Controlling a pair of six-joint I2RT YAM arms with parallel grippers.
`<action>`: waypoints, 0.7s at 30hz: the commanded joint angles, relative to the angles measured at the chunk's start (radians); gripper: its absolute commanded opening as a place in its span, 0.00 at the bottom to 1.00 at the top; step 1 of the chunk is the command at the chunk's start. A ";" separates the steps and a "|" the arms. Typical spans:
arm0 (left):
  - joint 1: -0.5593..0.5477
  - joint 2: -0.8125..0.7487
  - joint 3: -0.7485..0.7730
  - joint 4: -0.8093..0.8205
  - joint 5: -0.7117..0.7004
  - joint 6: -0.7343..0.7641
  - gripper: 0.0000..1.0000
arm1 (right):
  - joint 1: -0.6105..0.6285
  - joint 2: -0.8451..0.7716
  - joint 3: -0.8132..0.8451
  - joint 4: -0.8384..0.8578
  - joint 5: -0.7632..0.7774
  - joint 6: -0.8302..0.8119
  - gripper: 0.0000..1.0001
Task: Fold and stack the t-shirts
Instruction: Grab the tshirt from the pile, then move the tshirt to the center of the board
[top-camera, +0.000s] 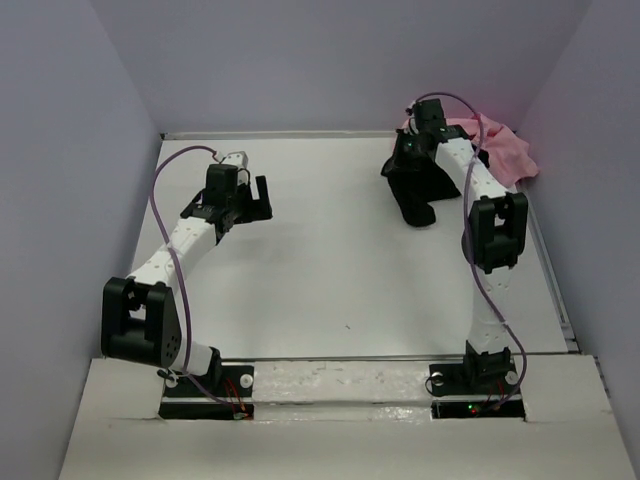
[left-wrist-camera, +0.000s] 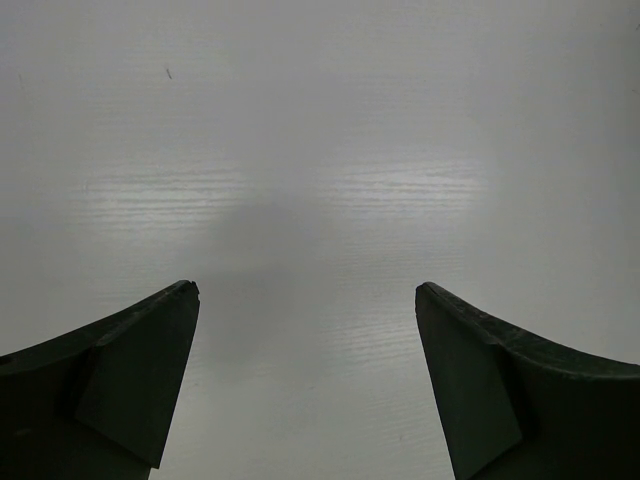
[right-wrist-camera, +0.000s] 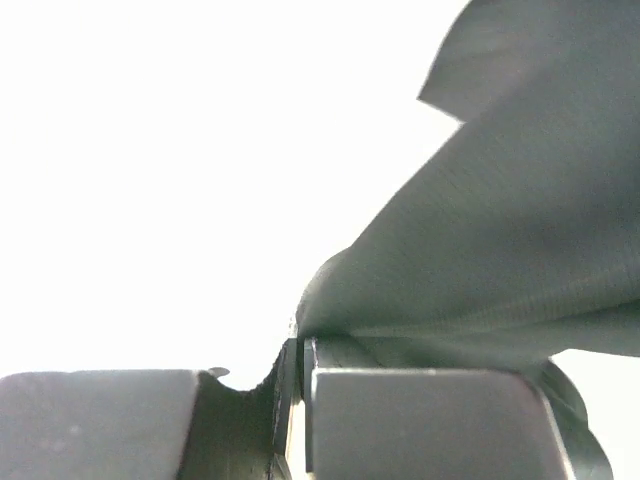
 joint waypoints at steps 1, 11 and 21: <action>-0.006 0.015 0.034 0.036 0.027 -0.003 0.99 | 0.151 -0.035 0.183 -0.250 -0.489 0.097 0.00; -0.007 0.045 0.081 0.036 0.032 0.019 0.99 | 0.176 -0.160 0.298 -0.248 -0.632 0.138 0.00; -0.006 0.019 0.075 0.018 0.015 0.034 0.99 | 0.127 -0.263 0.266 -0.295 -0.630 0.166 0.57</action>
